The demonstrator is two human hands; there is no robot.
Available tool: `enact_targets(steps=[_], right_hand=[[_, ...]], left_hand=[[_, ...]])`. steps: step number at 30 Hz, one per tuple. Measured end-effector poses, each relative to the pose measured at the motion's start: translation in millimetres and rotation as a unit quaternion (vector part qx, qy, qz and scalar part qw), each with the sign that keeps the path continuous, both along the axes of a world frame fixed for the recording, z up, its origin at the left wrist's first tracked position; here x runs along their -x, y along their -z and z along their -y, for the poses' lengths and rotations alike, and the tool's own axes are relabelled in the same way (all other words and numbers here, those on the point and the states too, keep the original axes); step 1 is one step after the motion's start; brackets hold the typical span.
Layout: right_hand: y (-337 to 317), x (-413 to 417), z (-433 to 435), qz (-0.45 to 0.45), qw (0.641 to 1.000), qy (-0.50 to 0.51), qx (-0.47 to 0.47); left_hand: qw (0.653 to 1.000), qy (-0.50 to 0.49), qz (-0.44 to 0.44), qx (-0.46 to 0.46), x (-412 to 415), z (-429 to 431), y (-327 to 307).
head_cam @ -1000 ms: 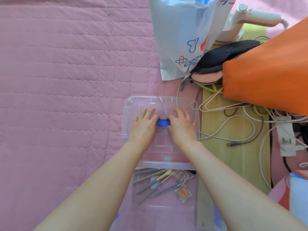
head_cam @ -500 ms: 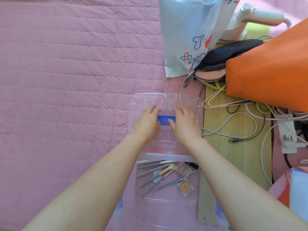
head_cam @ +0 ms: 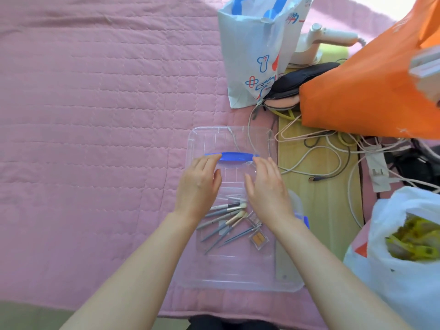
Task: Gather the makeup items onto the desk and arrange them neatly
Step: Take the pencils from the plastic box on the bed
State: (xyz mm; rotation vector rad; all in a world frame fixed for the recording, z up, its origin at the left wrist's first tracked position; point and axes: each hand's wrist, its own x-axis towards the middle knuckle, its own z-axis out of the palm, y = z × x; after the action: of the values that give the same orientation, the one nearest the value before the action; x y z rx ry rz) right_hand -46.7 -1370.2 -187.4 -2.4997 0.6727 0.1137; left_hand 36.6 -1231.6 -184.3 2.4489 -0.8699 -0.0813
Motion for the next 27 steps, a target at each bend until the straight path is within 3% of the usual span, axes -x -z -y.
enact_targets(steps=[10, 13, 16, 20, 27], right_hand=[[-26, 87, -33, 0.021, 0.999, -0.010, -0.032], [-28, 109, -40, 0.019, 0.999, -0.015, -0.046], [-23, 125, -43, 0.001, 0.998, -0.023, -0.055], [-8, 132, -43, -0.046, 0.997, -0.017, -0.066], [29, 113, -30, -0.178, 0.981, -0.060, -0.052]], left_hand=[[1.000, 0.008, 0.003, -0.006, 86, -43, -3], [0.999, 0.004, -0.031, -0.028, 107, -51, 5], [0.988, -0.060, -0.127, -0.065, 122, -58, 15], [0.966, -0.094, -0.212, -0.117, 125, -60, 29], [0.954, -0.066, -0.240, -0.166, 102, -46, 47]])
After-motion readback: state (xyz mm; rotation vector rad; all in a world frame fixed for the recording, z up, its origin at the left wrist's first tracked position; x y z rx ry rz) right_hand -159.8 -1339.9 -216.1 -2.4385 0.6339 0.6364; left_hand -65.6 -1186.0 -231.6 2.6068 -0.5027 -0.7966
